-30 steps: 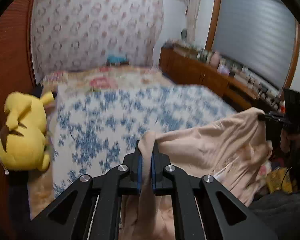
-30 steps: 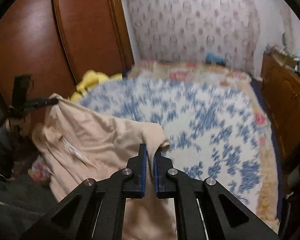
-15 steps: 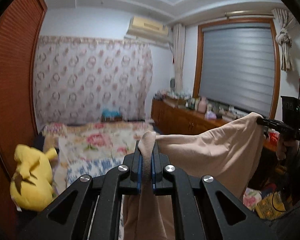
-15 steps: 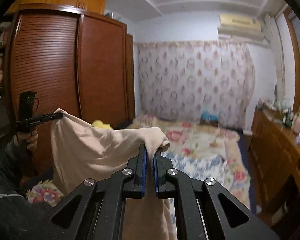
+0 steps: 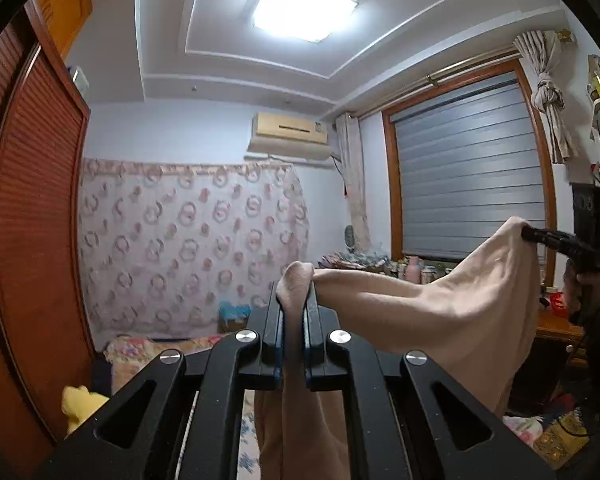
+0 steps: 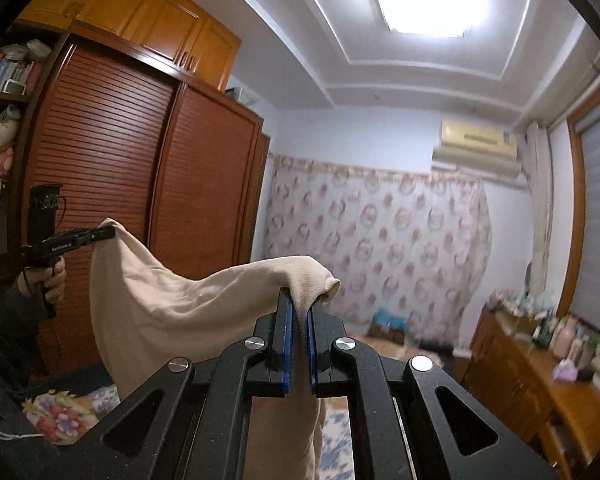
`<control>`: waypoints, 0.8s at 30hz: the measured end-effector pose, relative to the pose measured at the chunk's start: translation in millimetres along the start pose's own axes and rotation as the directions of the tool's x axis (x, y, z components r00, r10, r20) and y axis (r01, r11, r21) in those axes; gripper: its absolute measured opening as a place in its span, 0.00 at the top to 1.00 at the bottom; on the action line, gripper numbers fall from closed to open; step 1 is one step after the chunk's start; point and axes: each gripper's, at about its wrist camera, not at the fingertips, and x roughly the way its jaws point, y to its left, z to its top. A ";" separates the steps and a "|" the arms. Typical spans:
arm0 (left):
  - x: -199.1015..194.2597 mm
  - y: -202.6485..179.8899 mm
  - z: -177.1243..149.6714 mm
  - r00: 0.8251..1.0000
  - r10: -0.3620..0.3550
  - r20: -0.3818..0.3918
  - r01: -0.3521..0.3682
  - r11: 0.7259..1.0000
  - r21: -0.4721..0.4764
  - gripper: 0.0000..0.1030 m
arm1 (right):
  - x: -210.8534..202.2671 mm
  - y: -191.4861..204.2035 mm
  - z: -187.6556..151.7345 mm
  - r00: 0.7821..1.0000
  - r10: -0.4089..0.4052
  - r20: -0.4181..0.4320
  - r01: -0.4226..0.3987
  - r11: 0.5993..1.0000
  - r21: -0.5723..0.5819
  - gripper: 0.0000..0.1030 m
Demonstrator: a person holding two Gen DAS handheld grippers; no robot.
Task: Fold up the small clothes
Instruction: 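Lift the shirt high with both grippers, holding it spread between them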
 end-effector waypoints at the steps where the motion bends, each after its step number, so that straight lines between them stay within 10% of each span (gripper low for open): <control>1: 0.3 1.8 4.7 1.000 0.006 0.009 -0.006 1.000 0.003 0.93 | -1.2 0.2 5.1 1.000 -0.007 0.008 0.008 1.000 -0.009 0.94; 24: -9.8 -6.3 19.1 0.997 0.063 0.048 -0.065 0.998 0.028 0.93 | 7.9 17.2 18.2 0.998 -0.053 -0.016 0.052 0.998 -0.035 0.94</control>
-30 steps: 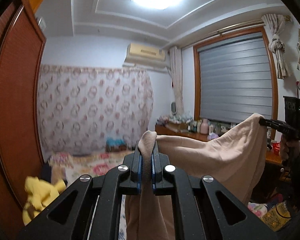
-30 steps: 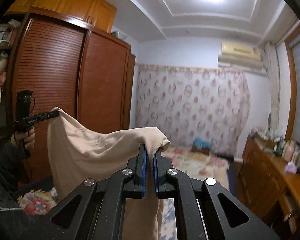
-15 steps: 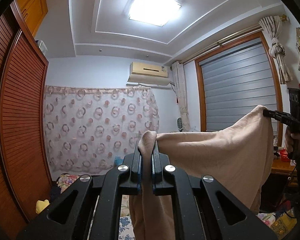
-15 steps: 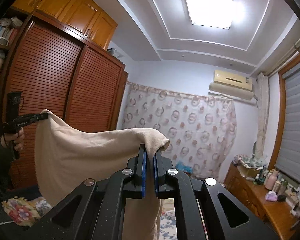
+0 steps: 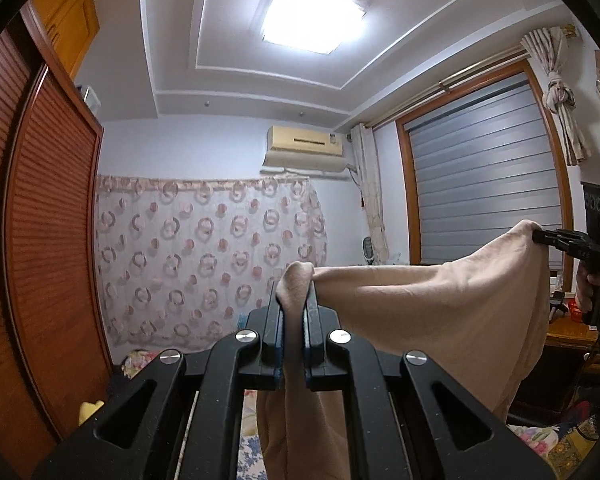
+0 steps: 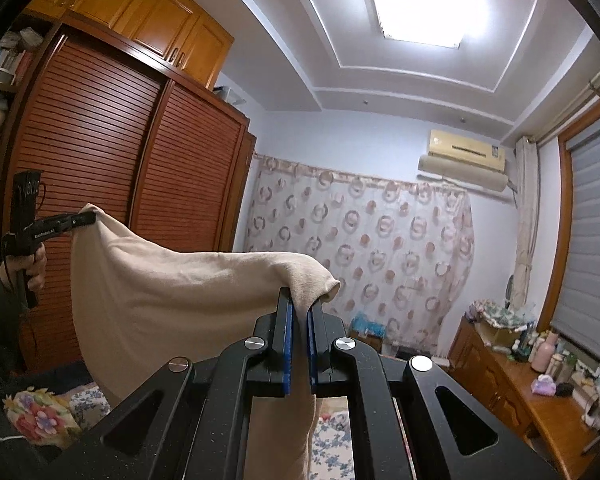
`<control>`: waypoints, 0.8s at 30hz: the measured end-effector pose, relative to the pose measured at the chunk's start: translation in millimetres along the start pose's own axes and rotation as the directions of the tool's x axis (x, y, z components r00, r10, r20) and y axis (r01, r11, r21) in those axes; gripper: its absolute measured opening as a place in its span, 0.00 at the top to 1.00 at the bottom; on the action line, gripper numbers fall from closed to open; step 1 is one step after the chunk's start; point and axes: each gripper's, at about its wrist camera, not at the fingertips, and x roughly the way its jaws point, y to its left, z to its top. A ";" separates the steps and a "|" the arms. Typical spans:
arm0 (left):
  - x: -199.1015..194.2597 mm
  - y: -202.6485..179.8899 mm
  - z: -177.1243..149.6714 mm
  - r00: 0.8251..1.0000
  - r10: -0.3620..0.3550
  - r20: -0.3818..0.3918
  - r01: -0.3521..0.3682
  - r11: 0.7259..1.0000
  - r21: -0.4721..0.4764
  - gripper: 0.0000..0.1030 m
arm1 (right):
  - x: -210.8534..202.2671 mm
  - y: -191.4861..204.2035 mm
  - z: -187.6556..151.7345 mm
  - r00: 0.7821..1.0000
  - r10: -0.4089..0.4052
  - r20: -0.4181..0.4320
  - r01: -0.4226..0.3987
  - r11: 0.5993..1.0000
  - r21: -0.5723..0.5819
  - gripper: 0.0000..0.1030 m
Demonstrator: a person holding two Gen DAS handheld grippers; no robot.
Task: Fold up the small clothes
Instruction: 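Lift the shirt high with both grippers, holding it spread between them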
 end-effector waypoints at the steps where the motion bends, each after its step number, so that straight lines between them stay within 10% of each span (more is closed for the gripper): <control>1: -4.8 -1.6 5.5 1.000 0.000 0.010 0.000 1.000 0.007 0.93 | -5.7 0.9 5.2 1.000 0.000 0.009 0.000 1.000 -0.006 0.95; 11: 6.9 -3.5 15.5 1.000 0.016 0.011 -0.016 0.999 0.032 0.93 | -24.5 -0.6 27.3 0.999 -0.028 0.022 0.029 0.997 -0.067 0.95; 24: 183.5 34.2 -124.8 0.963 0.048 -0.265 -0.055 0.998 -0.019 0.93 | 141.4 -47.1 -69.6 0.972 0.019 -0.232 -0.010 0.999 0.042 0.94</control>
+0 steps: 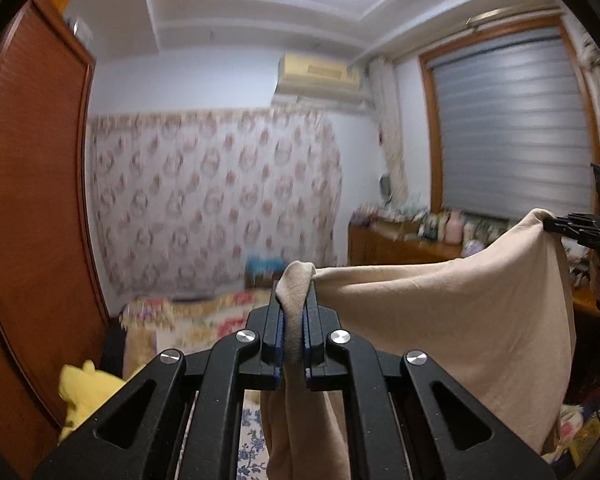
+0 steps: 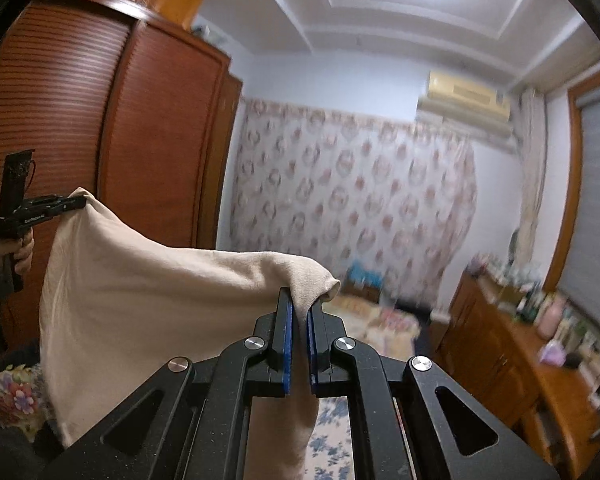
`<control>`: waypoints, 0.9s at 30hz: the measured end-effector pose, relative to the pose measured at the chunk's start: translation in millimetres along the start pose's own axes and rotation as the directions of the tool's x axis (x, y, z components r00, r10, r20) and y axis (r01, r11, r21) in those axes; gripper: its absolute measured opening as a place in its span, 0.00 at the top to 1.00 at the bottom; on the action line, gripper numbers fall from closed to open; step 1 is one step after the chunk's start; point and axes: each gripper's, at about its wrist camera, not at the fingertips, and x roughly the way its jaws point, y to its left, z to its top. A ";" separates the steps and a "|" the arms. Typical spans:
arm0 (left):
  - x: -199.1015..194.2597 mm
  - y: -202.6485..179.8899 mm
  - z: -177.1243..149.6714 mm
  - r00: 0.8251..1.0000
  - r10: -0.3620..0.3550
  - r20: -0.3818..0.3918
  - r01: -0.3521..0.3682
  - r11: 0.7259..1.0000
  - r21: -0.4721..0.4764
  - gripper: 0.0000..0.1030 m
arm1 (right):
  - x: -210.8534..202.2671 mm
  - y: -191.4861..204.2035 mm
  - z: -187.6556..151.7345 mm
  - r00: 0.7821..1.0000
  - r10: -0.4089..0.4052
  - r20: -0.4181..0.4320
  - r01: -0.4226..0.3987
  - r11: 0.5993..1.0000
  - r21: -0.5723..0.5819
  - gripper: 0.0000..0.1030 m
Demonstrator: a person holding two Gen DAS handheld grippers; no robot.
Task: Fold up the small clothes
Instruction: 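Lift the shirt high with both grippers, holding it spread between them, then lower the held shirt onto the bed with both grippers and release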
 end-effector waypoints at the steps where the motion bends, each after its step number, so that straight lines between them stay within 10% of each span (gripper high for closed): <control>1: 14.0 1.7 -7.7 1.000 0.006 -0.018 -0.006 1.000 -0.003 0.93 | 21.8 -4.5 -7.6 1.000 0.008 -0.021 -0.007 1.000 0.013 0.94; 12: 187.4 31.3 -88.5 0.956 0.039 -0.291 -0.052 0.998 -0.038 0.93 | 220.7 -39.6 -47.5 0.955 0.044 -0.293 -0.020 0.996 0.084 0.94; 27: 276.9 46.4 -136.9 0.885 0.023 -0.466 -0.051 0.998 -0.048 0.82 | 349.7 -66.4 -49.3 0.875 0.072 -0.479 0.004 0.988 0.156 0.94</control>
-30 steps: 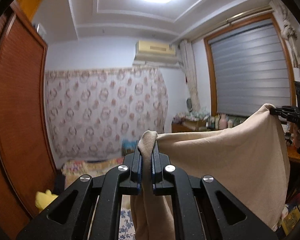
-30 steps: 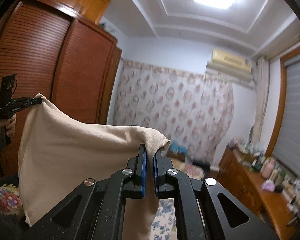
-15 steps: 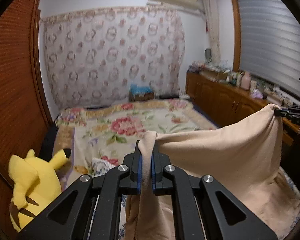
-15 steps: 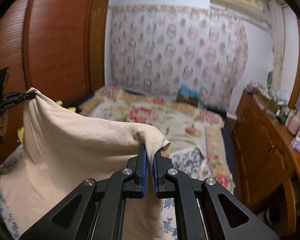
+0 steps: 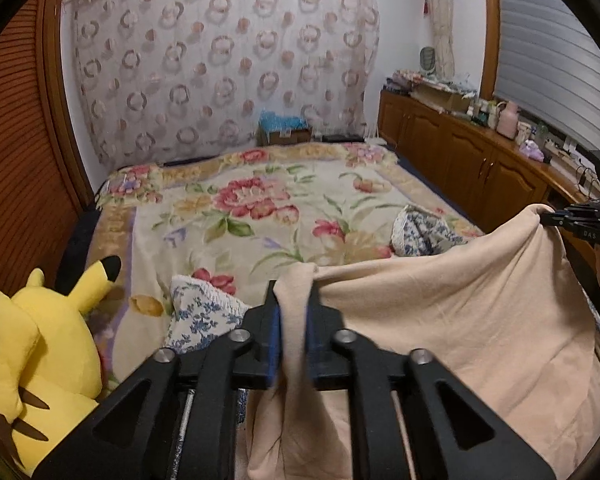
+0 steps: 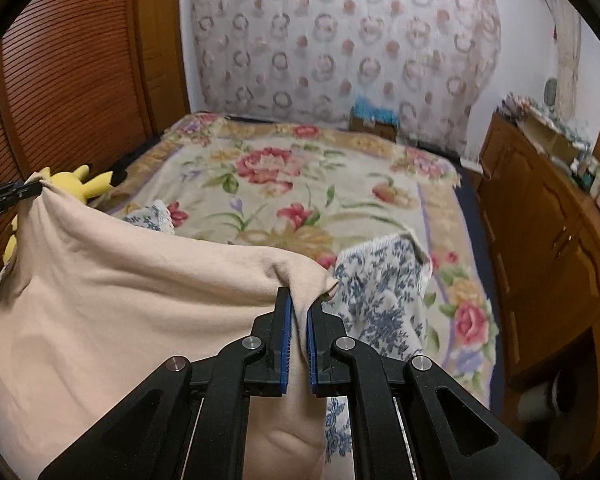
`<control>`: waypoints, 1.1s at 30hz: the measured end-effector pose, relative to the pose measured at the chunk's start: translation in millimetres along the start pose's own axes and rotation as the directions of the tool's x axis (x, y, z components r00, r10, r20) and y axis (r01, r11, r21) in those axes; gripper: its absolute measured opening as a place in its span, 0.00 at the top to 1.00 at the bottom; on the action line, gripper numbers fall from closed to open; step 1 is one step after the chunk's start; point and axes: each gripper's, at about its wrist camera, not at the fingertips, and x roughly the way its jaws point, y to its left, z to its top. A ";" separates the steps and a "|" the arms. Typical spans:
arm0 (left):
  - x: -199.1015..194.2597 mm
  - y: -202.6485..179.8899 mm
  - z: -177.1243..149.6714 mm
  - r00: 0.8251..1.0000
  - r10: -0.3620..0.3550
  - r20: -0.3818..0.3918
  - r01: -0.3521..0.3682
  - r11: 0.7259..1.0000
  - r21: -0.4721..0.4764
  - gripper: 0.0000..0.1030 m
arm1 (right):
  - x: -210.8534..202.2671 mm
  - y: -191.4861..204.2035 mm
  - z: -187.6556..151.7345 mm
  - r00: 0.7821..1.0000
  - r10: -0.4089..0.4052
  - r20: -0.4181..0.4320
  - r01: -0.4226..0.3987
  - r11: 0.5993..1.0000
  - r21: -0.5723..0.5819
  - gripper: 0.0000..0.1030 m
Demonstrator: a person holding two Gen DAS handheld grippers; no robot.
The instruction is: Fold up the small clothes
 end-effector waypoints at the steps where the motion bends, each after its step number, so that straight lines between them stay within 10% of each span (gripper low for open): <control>1: 4.3 1.4 0.1 1.000 -0.001 -0.010 0.001 1.000 -0.004 0.76 | 5.2 -1.3 1.1 1.000 -0.006 -0.005 0.006 1.000 0.004 0.94; 10: -25.6 11.0 -32.4 0.998 -0.034 -0.051 0.032 0.999 -0.034 0.33 | -24.7 6.0 -27.9 1.000 -0.002 -0.008 0.002 0.999 0.041 0.76; 14: -51.8 13.6 -63.6 0.996 -0.043 -0.076 0.039 0.997 -0.061 0.32 | -51.4 14.2 -61.9 0.999 -0.026 0.020 0.026 0.999 0.041 0.51; 24: -78.9 9.3 -130.1 0.987 -0.038 -0.158 0.021 0.994 -0.106 0.32 | -93.8 26.4 -146.8 0.996 0.037 -0.082 -0.027 0.993 0.112 0.51; 33: -89.3 -1.1 -153.7 0.982 -0.042 -0.186 0.017 0.991 -0.130 0.32 | -102.7 26.0 -154.2 0.990 0.086 -0.113 -0.069 0.986 0.152 0.51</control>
